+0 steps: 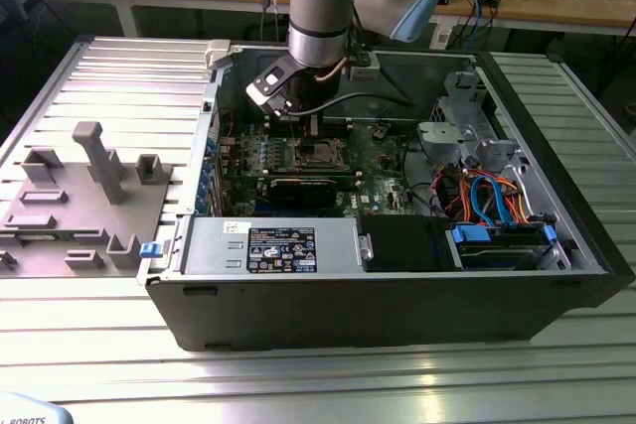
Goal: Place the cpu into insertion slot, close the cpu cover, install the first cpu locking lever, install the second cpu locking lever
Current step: 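Close the cpu cover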
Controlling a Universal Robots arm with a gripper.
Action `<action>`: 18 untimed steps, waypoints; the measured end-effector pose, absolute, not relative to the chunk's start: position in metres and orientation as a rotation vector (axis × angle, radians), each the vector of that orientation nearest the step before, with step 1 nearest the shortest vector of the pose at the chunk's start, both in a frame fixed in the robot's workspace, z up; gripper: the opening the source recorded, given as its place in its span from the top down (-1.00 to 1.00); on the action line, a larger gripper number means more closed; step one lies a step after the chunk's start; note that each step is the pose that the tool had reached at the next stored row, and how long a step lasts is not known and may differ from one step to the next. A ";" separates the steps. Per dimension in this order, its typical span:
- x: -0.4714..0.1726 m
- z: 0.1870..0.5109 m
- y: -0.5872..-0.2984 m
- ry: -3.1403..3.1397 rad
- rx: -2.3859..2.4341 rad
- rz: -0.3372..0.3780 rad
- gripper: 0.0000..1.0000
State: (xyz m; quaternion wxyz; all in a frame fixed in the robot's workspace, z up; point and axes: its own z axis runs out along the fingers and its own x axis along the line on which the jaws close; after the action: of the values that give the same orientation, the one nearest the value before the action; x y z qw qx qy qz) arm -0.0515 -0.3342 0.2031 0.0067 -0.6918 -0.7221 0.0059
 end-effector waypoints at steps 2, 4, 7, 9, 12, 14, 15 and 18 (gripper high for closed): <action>-0.049 0.204 -0.334 -2.259 -2.164 0.018 0.79; -0.044 0.204 -0.335 -2.257 -2.162 0.021 0.79; -0.036 0.205 -0.335 -2.255 -2.160 0.024 0.79; -0.034 0.208 -0.335 -2.254 -2.159 0.025 0.79; -0.032 0.220 -0.335 -2.252 -2.157 0.030 0.79; -0.032 0.230 -0.335 -2.252 -2.157 0.031 0.79; -0.032 0.232 -0.335 -2.252 -2.157 0.031 0.79; -0.032 0.236 -0.335 -2.252 -2.157 0.031 0.79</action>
State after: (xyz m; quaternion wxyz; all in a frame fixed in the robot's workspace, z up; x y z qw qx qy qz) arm -0.0316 -0.3348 0.2361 0.0115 -0.6917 -0.7220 0.0098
